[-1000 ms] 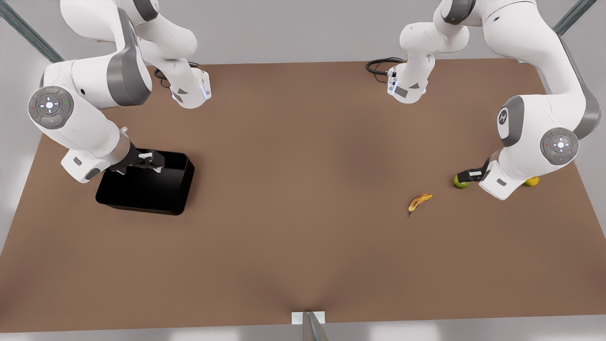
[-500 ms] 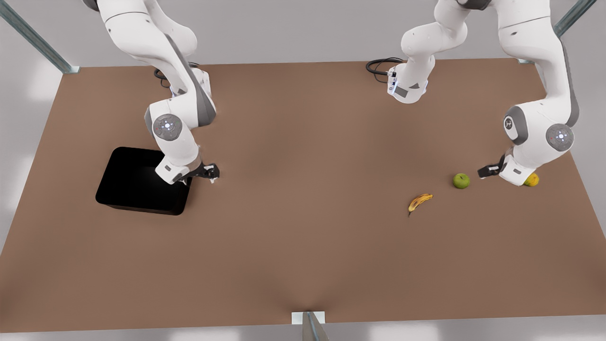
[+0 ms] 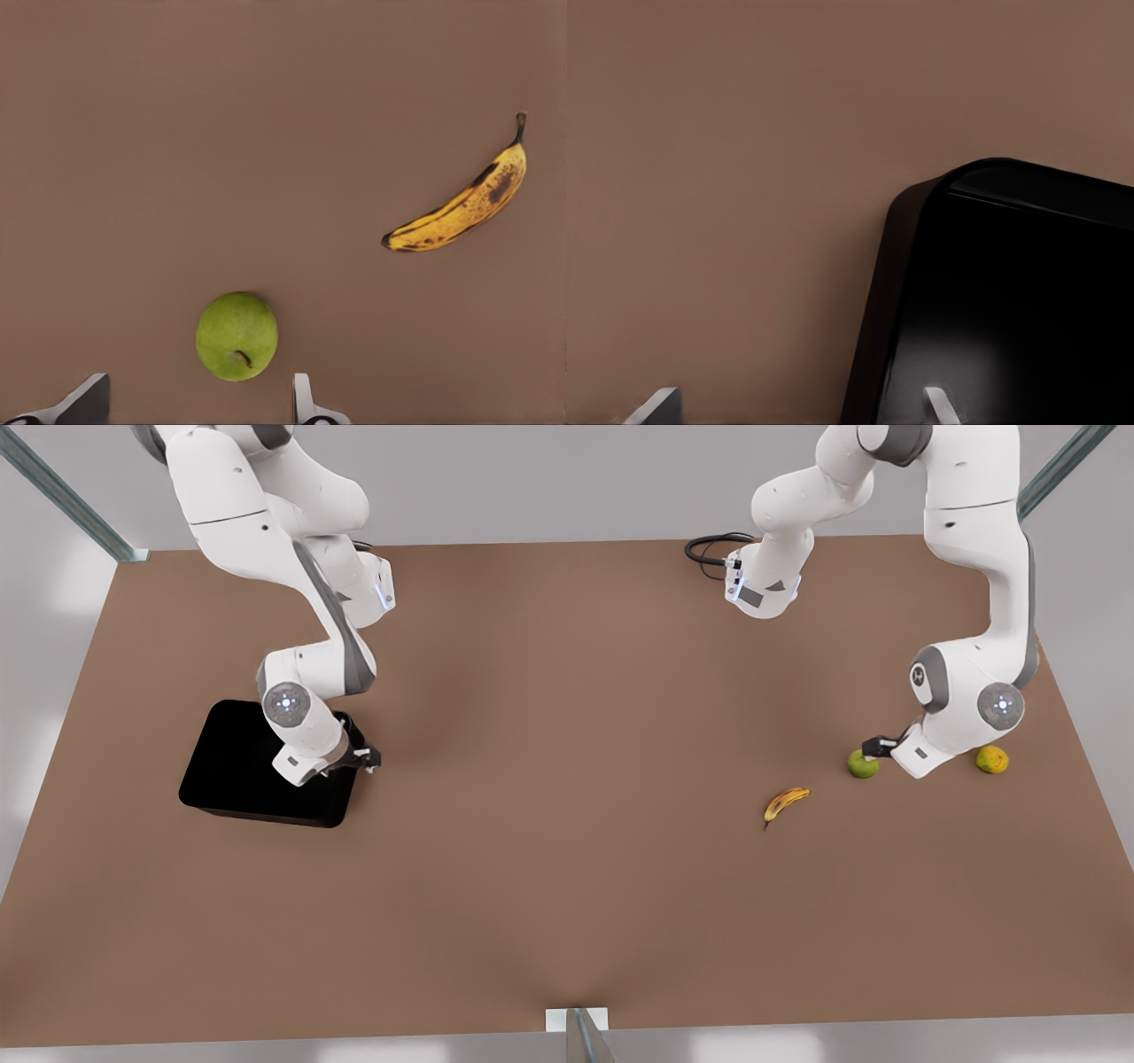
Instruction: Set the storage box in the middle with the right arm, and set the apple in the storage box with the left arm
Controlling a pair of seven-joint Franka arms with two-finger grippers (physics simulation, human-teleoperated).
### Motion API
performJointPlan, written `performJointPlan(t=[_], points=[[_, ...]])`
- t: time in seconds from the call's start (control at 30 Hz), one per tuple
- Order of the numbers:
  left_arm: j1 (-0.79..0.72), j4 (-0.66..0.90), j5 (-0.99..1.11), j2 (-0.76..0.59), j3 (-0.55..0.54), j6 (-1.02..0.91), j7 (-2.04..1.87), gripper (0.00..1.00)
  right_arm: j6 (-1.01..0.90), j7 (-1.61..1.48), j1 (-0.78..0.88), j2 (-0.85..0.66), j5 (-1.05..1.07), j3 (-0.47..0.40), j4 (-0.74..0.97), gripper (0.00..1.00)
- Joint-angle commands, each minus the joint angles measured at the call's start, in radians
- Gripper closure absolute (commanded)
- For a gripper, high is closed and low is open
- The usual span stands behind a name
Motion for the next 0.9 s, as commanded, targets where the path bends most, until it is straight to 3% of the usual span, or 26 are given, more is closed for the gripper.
performJointPlan(t=[0.0,0.27,0.37,0.43,0.87], points=[[0.003,0.001,-0.001,0.004,0.0,0.0,0.006,0.0,0.0,0.0,-0.001,0.0,0.0,-0.003,0.0,0.0],[0.013,-0.128,-0.001,0.021,0.002,0.155,0.004,0.0,0.009,0.0,0.0,0.064,-0.018,-0.046,0.003,0.0],[0.016,-0.137,0.0,0.026,0.002,0.166,0.004,0.0,0.017,0.0,0.008,0.089,-0.018,-0.049,0.005,0.42],[0.03,-0.141,0.003,0.024,0.002,0.168,0.004,0.0,0.015,0.0,0.011,0.09,-0.018,-0.049,0.006,0.78],[0.074,-0.206,0.052,0.033,0.002,0.26,0.006,0.0,0.0,0.018,0.02,0.073,-0.012,-0.049,0.012,0.79]])
